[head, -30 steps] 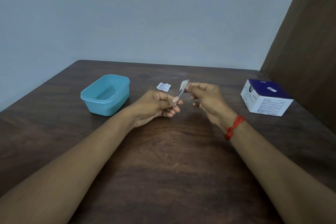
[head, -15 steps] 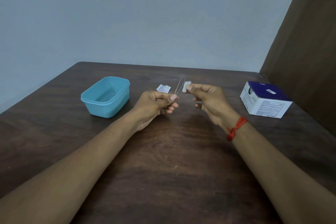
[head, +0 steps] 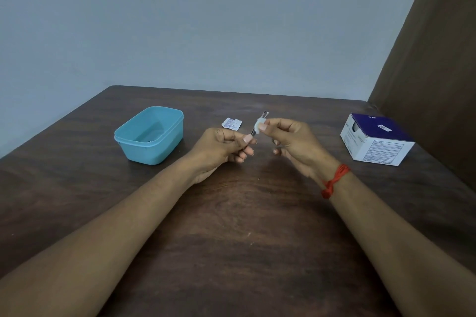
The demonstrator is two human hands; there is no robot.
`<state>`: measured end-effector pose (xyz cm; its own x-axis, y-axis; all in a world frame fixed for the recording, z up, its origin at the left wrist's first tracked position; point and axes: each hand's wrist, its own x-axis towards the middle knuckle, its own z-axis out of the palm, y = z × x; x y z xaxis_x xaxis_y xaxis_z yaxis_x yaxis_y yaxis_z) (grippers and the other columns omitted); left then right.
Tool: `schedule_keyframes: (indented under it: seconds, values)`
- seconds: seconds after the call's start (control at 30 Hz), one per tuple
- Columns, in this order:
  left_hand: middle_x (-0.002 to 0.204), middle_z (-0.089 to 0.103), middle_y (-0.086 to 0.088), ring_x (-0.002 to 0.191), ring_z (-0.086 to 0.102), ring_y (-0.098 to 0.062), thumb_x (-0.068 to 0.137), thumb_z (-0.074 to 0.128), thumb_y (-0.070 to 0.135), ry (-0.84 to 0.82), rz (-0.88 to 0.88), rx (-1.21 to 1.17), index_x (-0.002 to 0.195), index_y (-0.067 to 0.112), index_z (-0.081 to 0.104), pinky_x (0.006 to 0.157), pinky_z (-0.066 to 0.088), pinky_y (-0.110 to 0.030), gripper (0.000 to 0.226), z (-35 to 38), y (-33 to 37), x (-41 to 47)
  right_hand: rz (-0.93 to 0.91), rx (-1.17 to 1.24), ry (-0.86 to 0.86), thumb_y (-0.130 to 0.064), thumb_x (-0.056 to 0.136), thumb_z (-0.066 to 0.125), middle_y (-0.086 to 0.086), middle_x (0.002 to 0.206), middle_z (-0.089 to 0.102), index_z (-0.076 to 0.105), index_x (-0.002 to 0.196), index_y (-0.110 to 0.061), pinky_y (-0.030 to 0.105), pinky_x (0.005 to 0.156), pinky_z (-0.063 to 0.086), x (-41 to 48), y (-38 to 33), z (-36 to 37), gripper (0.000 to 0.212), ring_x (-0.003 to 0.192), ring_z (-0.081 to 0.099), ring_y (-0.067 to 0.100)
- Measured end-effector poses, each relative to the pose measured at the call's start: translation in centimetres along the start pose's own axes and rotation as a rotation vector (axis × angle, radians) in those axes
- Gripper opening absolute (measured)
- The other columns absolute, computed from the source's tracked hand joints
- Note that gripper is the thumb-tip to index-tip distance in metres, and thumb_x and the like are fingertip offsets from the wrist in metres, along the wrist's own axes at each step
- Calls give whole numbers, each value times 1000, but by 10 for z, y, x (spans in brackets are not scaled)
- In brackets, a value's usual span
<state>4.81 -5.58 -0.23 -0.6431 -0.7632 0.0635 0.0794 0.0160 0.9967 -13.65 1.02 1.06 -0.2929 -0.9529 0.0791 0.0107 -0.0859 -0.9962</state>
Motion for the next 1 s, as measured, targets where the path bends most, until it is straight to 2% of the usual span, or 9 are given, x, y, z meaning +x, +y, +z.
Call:
schedule_keyframes:
  seconds: [0.13, 0.27, 0.33, 0.47, 0.53, 0.63, 0.73, 0.87, 1.0]
  values:
    - [77, 73, -8, 64, 61, -10, 91, 69, 19, 2, 3, -7, 99, 2, 76, 61, 54, -20, 20, -1, -1, 1, -37, -4, -8, -19, 84, 79, -13, 77, 71, 79, 87, -17, 21, 52, 38, -1, 1, 2, 3, 54, 50, -2]
    - [78, 73, -8, 64, 61, -10, 83, 72, 25, -10, 3, -20, 96, 4, 77, 61, 54, -20, 25, 0, -1, 1, -44, 194, 30, -19, 86, 77, -10, 95, 76, 80, 85, -19, 20, 51, 36, 1, -2, -1, 3, 54, 37, 3]
    - [78, 73, -9, 64, 61, -10, 82, 73, 26, -7, 5, -21, 96, 4, 77, 62, 54, -20, 27, 0, -2, 1, -40, 181, 25, -20, 85, 78, -9, 99, 76, 80, 85, -18, 20, 51, 36, 0, -1, -1, 3, 54, 36, 4]
    - [79, 74, -9, 65, 62, -11, 82, 74, 26, -5, 5, -27, 98, 3, 77, 62, 54, -20, 29, -1, -2, 1, 15, 66, -3, -23, 80, 81, -5, 87, 70, 81, 83, -18, 24, 53, 34, -2, 4, 3, 5, 57, 34, 8]
    - [79, 73, -9, 65, 61, -11, 82, 74, 27, -5, 6, -31, 99, 3, 77, 62, 54, -20, 29, -1, -2, 1, 2, 94, 3, -21, 80, 81, -5, 89, 71, 81, 83, -17, 22, 53, 34, -1, 3, 3, 5, 56, 35, 7]
    - [78, 73, -8, 65, 62, -10, 85, 72, 23, -8, 1, -33, 98, 3, 77, 62, 54, -20, 25, -1, -1, 2, -30, 230, 22, -23, 78, 81, -4, 101, 75, 78, 88, -14, 19, 50, 35, 2, -1, -1, 13, 53, 36, 5]
    - [78, 74, -8, 65, 62, -10, 90, 70, 19, -5, -4, -26, 99, 2, 77, 63, 55, -20, 20, -2, -2, 2, -19, 211, 10, -28, 71, 82, -4, 103, 76, 78, 90, -13, 20, 50, 34, 2, 0, -3, 25, 52, 36, 5]
    - [79, 74, -9, 65, 62, -11, 92, 69, 17, 1, -3, -24, 100, 1, 76, 62, 54, -20, 19, -2, -2, 2, 26, 132, -6, -27, 71, 83, -4, 96, 74, 79, 88, -13, 22, 52, 33, 0, 3, 1, 23, 53, 34, 7]
    - [78, 73, -9, 64, 62, -10, 92, 69, 17, -8, 2, -16, 98, 3, 77, 62, 55, -20, 17, -1, -1, 2, -3, 251, 34, -20, 81, 80, -2, 101, 76, 78, 92, -12, 20, 50, 34, 4, 1, -2, 14, 50, 35, 5]
